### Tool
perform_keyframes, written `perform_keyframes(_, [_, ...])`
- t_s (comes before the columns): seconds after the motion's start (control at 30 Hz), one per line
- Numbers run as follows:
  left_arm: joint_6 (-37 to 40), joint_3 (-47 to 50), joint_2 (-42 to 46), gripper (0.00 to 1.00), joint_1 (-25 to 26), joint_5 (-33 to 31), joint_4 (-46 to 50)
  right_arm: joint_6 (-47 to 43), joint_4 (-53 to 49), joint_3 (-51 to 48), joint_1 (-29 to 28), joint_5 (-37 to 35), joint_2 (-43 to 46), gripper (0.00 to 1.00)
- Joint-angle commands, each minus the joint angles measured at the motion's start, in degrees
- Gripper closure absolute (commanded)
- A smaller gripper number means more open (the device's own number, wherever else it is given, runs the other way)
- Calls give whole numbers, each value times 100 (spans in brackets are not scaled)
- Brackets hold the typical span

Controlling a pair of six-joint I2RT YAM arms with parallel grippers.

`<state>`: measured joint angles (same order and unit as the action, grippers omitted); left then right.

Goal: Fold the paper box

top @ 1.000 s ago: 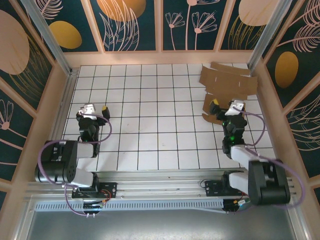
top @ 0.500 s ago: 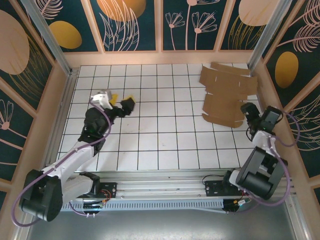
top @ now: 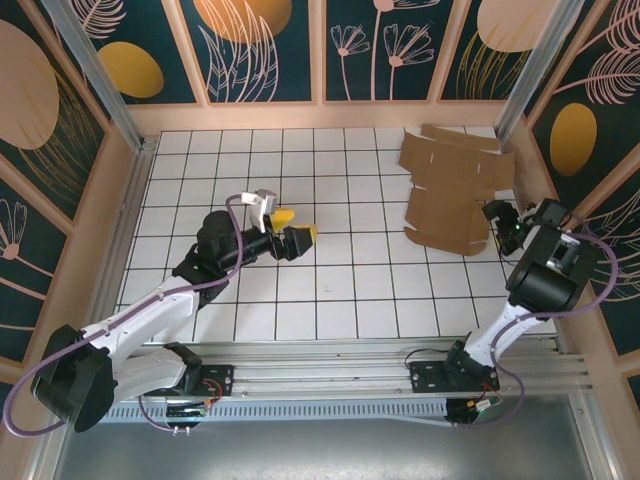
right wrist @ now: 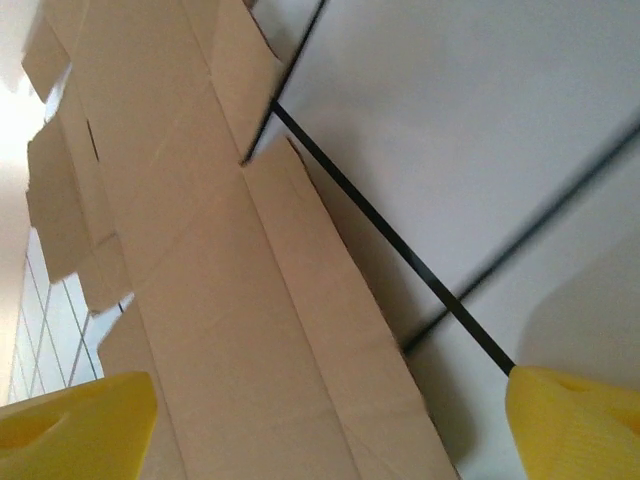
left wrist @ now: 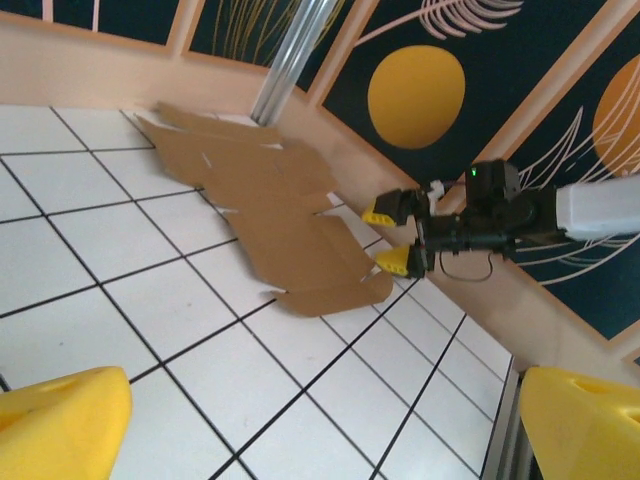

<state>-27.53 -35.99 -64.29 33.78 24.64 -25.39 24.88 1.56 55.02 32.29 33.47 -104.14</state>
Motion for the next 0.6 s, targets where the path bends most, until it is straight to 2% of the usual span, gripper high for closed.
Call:
perform_keyframes(0.0, [213,48,216,1,8,-87,388,-354,-166,249,-324,-160,-401,14])
perform_keyframes(0.1, [229,108,257,1,13,-330,508,-551,-412,486,-533,-421,-592,25])
perform_keyframes(0.43, [158,83,45,1,9,-379,341,-642,-584,696,-859,-795,-703,56])
perform_keyframes(0.57, [126,67,-48,1,10,-430,347,-781,-583,679,-1034,-978,-582,76])
